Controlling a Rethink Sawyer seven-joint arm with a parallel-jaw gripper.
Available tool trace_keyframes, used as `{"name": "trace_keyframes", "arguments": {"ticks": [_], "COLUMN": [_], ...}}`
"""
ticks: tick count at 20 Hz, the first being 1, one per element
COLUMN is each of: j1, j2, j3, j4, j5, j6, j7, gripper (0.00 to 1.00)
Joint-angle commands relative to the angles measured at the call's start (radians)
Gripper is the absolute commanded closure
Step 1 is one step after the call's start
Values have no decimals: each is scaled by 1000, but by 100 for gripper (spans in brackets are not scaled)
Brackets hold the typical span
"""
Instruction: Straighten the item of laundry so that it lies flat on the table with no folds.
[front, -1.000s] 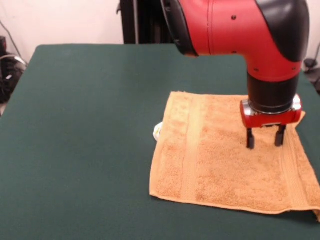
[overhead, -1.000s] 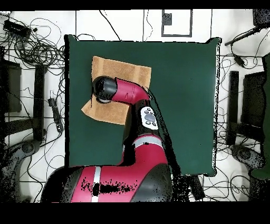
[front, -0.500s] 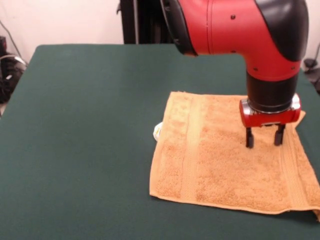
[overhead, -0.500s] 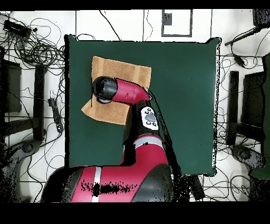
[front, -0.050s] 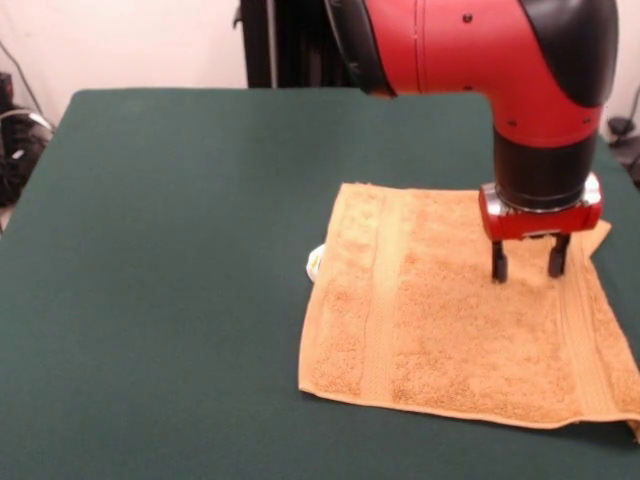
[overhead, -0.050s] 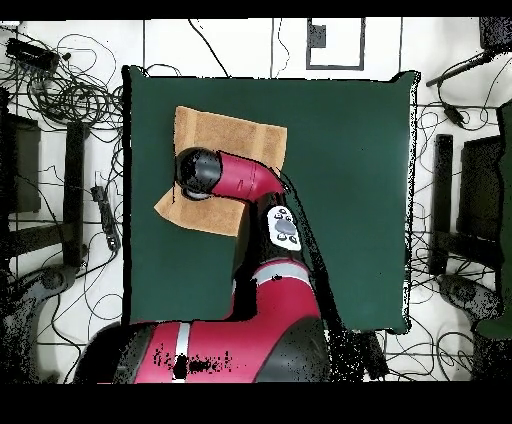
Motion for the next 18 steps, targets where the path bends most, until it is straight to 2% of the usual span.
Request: {"name": "trace_keyframes", "arguments": {"ticks": [1,5,13,18], "j1": [16,1,-69,-101], "j2": [-59,-63,36,15], "j3": [12,0,-38,-35], "j4": [95,67,-55,-28], "j5": [39,34,-35,-66], "j6": [146,181,196,202], "j7": [237,231,146,105], "gripper": [0,0,0,0]}}
